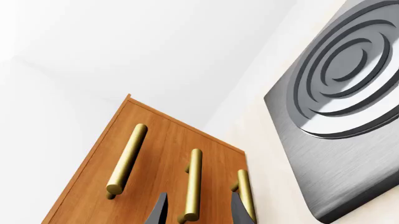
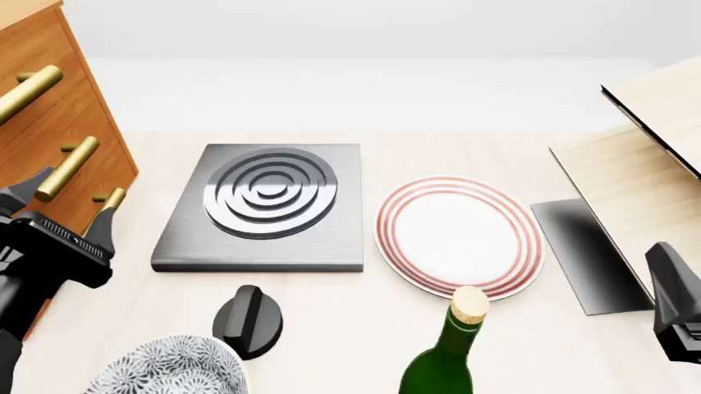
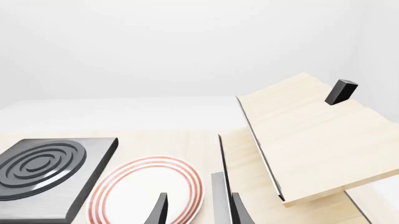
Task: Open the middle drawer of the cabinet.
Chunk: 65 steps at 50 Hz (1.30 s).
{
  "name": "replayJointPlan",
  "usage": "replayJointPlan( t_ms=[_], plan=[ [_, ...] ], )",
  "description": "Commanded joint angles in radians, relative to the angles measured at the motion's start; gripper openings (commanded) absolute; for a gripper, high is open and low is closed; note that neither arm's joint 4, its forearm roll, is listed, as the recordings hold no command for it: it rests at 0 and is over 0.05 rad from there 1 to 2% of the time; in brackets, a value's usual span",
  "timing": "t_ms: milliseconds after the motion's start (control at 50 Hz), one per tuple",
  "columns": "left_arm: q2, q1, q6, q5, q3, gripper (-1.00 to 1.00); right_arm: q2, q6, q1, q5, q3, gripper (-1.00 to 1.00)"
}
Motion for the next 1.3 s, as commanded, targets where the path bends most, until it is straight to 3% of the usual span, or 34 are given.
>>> replayJointPlan(
  t_ms=[20,1300],
  plan=[
    [0.042,0.007,-0.007,-0.001,-0.028,1.0,0.001,-0.005,0.002,-0.003,0.002,1.0],
    [0.195,0.127,-0.001,-0.001,-0.128,1.0,0.001,-0.005,0.002,-0.004,0.002,1.0]
  ],
)
